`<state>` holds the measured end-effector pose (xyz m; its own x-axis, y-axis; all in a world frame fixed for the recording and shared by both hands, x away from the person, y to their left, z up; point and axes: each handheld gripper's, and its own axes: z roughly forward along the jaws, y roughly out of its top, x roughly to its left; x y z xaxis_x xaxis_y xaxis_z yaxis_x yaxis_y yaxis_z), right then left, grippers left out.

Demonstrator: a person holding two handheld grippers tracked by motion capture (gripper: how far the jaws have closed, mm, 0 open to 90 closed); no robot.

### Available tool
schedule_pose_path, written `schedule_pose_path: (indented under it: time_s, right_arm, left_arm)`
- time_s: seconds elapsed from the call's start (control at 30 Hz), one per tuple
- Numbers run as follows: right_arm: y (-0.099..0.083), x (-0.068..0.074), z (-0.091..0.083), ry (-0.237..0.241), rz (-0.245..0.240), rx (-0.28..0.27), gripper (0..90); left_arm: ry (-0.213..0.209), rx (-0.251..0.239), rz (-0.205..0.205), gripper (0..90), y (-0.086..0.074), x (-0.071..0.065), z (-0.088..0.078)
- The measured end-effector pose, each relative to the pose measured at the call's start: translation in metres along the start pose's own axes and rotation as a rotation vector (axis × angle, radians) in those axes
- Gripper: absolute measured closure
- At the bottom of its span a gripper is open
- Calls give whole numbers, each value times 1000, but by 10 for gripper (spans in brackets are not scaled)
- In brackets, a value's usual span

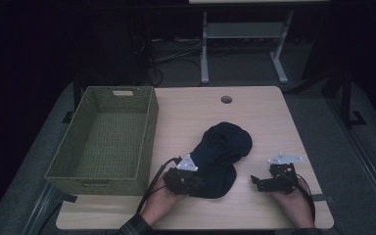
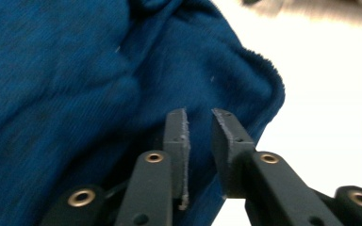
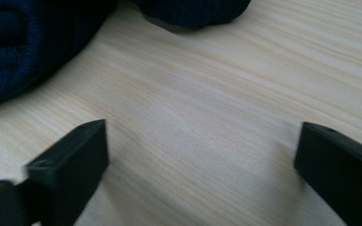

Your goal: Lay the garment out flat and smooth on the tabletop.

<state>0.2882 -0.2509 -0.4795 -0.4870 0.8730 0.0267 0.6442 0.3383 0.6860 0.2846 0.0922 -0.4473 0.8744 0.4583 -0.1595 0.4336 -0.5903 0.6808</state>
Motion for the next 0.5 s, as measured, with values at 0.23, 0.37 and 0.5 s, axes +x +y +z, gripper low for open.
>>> schedule_pose_path:
  time_s: [0.23, 0.37, 0.5]
  right_arm:
    - [14, -11, -17, 65, 4, -66, 159]
    - [26, -17, -20, 88, -4, -92, 214]
    - [41, -23, -21, 103, -6, -102, 264]
  left_arm:
    - [30, -6, -28, 592, -11, 6, -5]
    - [50, 20, -24, 553, -14, 7, 1]
    - [72, 33, 9, 550, -15, 4, 5]
